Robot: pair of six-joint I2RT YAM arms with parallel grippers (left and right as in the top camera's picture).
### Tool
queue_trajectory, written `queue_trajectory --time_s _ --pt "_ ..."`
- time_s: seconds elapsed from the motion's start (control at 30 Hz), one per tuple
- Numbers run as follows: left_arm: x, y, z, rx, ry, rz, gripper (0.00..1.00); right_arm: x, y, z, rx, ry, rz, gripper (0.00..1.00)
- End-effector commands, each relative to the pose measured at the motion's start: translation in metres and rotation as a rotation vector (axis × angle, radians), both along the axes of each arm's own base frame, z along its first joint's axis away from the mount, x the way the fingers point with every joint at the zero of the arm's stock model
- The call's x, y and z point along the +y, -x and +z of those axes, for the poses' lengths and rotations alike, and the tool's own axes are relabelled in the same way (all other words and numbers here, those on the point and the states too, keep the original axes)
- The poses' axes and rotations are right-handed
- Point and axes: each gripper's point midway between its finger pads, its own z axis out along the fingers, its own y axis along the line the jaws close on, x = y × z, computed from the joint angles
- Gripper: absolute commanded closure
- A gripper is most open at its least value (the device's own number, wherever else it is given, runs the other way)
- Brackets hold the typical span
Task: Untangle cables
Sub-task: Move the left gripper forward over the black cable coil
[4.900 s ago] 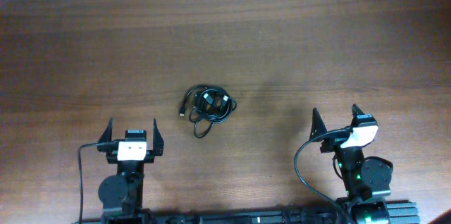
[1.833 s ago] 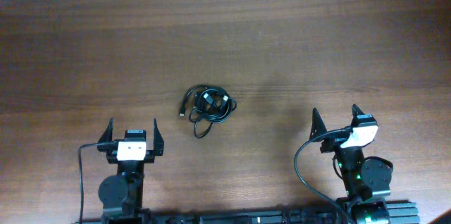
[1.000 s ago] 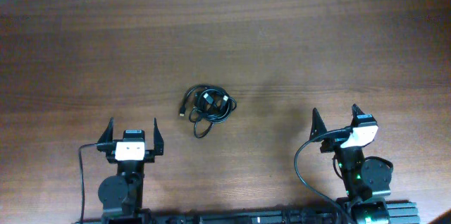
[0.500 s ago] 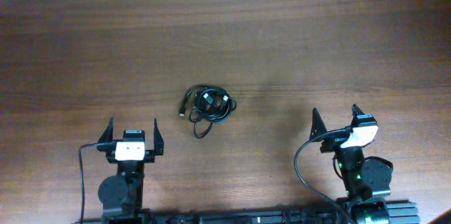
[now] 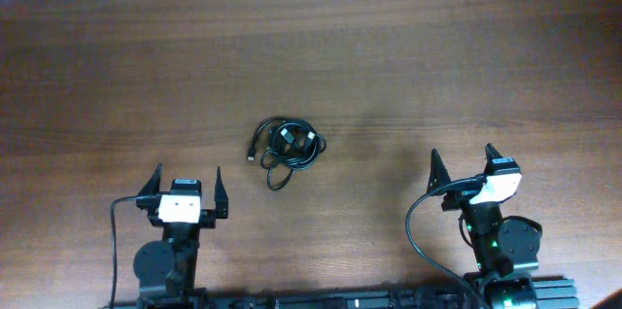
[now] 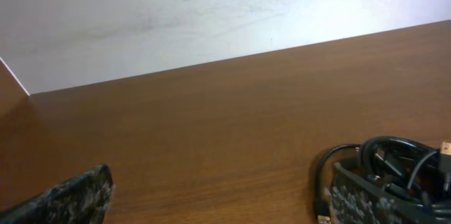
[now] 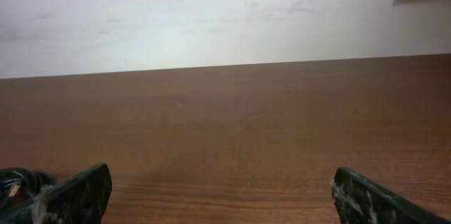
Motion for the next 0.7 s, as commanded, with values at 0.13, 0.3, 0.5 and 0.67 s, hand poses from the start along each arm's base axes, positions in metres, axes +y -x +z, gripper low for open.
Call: queue_trajectory --time_s 0.13,0.3,0.5,0.67 --pt "-0.017 -0.001 0.019 0.046 0.01 -0.099 0.01 -0.003 0.0 -0.001 0.001 -0.002 -0.016 0.02" --pt "-0.021 -0.008 0.025 0.124 -0.021 -0.136 0.01 -0.003 0.0 -0.001 0.001 -0.002 -0.016 0.02" --pt "-0.03 -0.018 0.043 0.28 -0.003 -0.19 0.01 -0.003 0.0 -0.001 0.001 -0.002 -0.016 0.02" --pt "-0.035 -0.032 0.055 0.462 0.004 -0.234 0.01 -0.003 0.0 -0.001 0.001 -0.002 -0.016 0.02"
